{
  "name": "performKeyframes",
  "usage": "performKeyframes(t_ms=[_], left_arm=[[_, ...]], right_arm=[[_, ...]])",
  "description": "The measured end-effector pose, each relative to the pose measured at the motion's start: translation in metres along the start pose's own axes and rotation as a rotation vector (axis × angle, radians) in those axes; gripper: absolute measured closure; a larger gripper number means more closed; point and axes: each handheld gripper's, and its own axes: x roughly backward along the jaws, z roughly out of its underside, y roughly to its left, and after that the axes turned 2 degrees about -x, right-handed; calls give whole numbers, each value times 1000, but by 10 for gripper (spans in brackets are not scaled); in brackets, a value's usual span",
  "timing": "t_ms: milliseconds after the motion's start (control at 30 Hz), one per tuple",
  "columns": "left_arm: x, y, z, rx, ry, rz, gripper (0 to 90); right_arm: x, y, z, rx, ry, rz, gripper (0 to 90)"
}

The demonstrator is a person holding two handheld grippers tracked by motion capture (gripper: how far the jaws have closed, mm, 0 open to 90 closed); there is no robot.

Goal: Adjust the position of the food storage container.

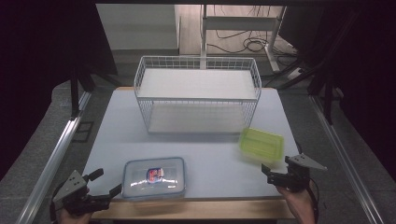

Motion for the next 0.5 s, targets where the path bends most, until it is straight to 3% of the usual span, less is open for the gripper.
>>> performKeyframes(t_ms=[100, 367, 500], left_arm=[[-2, -1, 1, -3, 3, 3, 56], [-3, 1, 1, 6, 5, -5, 40], [-4, 1, 1, 4, 11, -10, 34]], right_arm=[[1, 1, -1, -14, -4, -12, 0], [0, 0, -1, -7, 35, 12, 0], [-1, 2, -1, 2, 52, 21, 46]])
